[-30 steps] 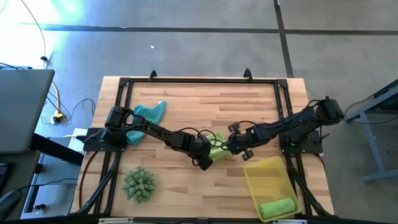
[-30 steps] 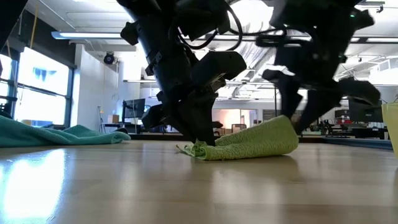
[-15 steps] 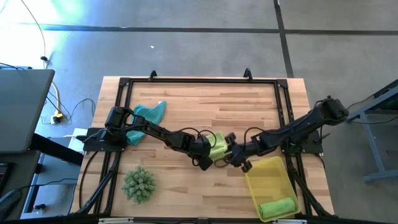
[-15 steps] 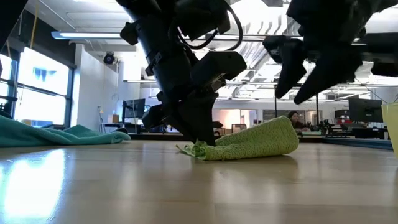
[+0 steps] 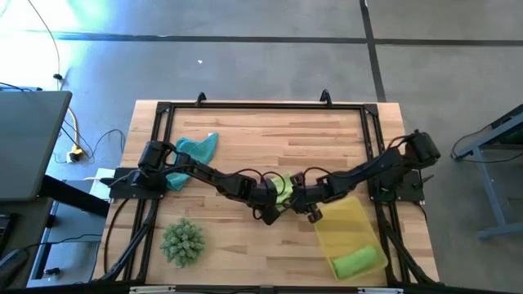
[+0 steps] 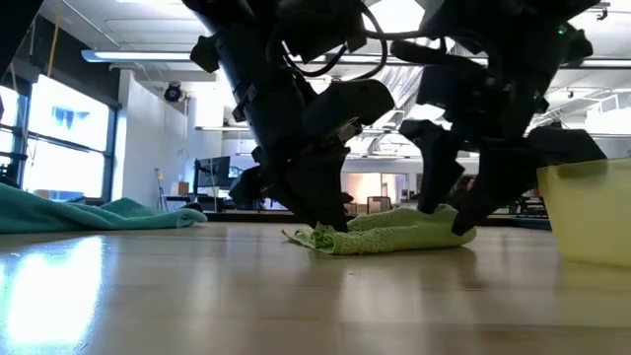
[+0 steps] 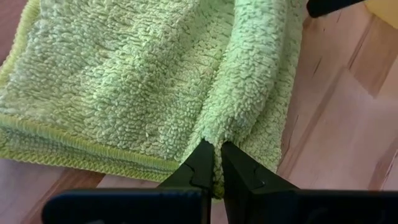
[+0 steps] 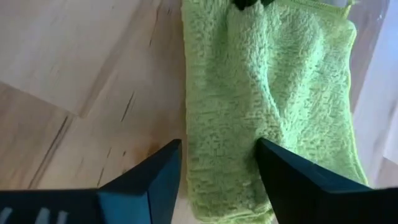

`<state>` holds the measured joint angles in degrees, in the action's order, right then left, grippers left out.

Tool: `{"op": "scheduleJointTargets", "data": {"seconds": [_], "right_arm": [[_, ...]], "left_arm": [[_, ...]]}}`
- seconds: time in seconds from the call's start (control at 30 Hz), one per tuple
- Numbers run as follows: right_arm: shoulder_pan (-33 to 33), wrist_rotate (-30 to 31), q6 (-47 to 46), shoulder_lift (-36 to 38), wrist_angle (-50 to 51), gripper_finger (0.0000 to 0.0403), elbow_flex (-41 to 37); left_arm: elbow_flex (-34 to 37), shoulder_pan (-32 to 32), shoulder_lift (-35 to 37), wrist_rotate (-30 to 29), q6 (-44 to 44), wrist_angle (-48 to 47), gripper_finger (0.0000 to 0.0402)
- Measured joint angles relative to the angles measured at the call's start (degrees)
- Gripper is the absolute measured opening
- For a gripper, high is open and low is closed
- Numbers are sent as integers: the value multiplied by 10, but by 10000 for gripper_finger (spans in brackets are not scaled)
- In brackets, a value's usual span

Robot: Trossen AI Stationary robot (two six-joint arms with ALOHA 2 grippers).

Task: Roll microfiber towels into tight, uniform cylinder then place into a basket
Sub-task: Roll the light green microfiber cloth

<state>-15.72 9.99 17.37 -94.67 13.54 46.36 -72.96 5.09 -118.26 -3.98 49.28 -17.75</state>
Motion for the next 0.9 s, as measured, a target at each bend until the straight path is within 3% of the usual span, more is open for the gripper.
{"op": "scheduleJointTargets", "data": {"seconds": [0.2, 0.47, 0.63, 0.9], "right_arm": [[9, -22, -57, 14, 34, 199, -3], [-6, -26, -128, 104, 123, 193, -4], [-9, -17, -124, 138, 54, 193, -4], [-7, -19, -64, 73, -38, 193, -4]], "left_arm": [[0, 10, 0, -14, 0, 2, 8], [0, 12, 0, -14, 0, -1, 8], [0, 12, 0, -12, 0, -2, 8], [-2, 14, 4, -11, 10, -46, 8]]}}
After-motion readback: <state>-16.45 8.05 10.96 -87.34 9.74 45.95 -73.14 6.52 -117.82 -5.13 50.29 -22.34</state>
